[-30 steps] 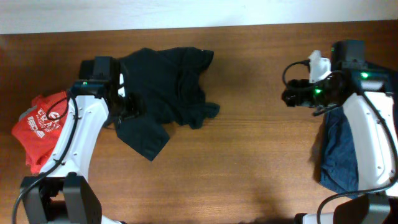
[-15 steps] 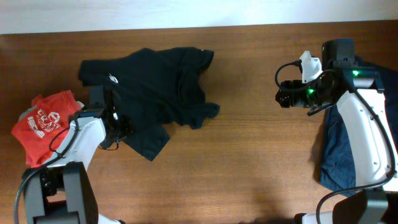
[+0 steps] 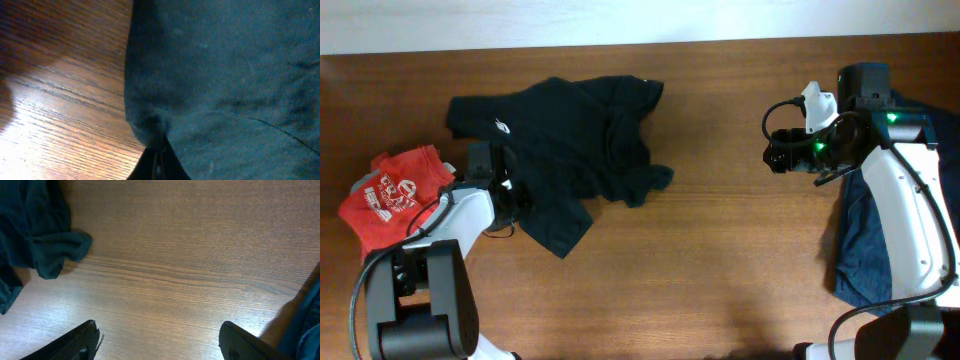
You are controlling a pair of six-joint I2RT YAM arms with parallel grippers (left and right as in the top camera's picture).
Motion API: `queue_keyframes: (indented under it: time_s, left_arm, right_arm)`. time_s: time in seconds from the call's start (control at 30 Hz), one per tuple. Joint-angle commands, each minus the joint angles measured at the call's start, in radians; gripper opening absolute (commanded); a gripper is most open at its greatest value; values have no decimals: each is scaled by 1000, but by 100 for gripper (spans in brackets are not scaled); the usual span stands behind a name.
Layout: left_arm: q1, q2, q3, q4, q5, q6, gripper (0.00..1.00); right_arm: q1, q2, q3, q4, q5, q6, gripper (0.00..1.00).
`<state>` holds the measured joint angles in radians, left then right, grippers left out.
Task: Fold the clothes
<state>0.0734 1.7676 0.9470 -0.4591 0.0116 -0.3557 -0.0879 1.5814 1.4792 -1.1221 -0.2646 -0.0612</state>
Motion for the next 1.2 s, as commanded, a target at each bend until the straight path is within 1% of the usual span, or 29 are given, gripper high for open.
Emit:
queue_keyframes:
  time_s: [0.0,0.07,0.17,0.3,0.43,0.63,0.73,0.83,1.03,1.17]
  left_arm:
    - [-2,14,32,-46,35,59,0]
    - [-2,-40,100,-118,37,98,0]
    - [-2,-153,226,-229,37,119,0]
    - [-2,-266,305,-257,36,119,0]
    - [-2,-353,311,-272,34,119,0]
    - [-2,-385,311,-290,34,119,1]
    - [-2,-385,311,-291,34,119,0]
    - [-2,-385,311,-291,34,119,0]
    - [-2,-385,311,-298,34,119,0]
    - [-2,-384,311,-304,34,119,0]
  right_arm:
    - [3,4,5,-1,-13,-10,81]
    - [8,8,5,-3,-26,-10,77]
    - [49,26,4,-3,-42,-14,77]
    - [120,48,4,5,-39,-14,78]
    - [190,77,4,32,-39,-13,78]
    - [324,200,4,75,-43,-14,78]
    - [406,317,4,153,-43,-11,78]
    - [437,363,4,205,-43,-9,75]
    - [486,422,4,309,-46,-1,75]
    - [493,430,4,395,-38,77,74]
